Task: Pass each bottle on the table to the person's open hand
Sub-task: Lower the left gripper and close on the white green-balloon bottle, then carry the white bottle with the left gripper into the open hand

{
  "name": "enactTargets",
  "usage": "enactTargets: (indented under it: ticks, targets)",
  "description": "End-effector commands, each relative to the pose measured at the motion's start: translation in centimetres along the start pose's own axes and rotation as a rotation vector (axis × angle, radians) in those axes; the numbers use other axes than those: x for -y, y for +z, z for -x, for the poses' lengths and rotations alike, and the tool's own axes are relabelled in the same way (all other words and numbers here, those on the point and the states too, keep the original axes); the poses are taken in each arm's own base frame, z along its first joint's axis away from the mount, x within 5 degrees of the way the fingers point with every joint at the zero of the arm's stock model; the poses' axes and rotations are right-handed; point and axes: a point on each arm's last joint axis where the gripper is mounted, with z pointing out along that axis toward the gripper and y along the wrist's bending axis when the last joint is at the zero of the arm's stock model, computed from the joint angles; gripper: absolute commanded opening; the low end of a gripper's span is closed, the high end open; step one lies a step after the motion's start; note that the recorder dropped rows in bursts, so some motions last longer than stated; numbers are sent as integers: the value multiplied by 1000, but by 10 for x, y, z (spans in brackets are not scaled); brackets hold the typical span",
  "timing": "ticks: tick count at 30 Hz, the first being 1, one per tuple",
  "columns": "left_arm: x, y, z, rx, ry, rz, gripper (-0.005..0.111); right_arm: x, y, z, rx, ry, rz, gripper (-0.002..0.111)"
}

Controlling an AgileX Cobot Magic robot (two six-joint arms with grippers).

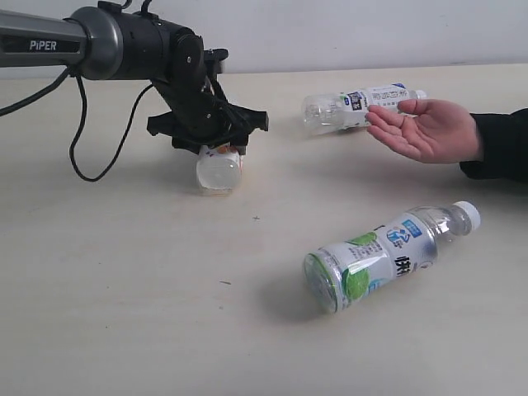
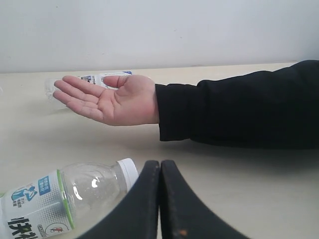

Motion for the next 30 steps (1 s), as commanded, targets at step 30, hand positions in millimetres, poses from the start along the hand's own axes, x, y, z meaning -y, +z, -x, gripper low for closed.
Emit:
enactTargets:
  ticks: [30]
  targets:
    - [105, -128, -23, 186, 203, -220, 0, 0, 0, -1, 7, -1, -6, 1]
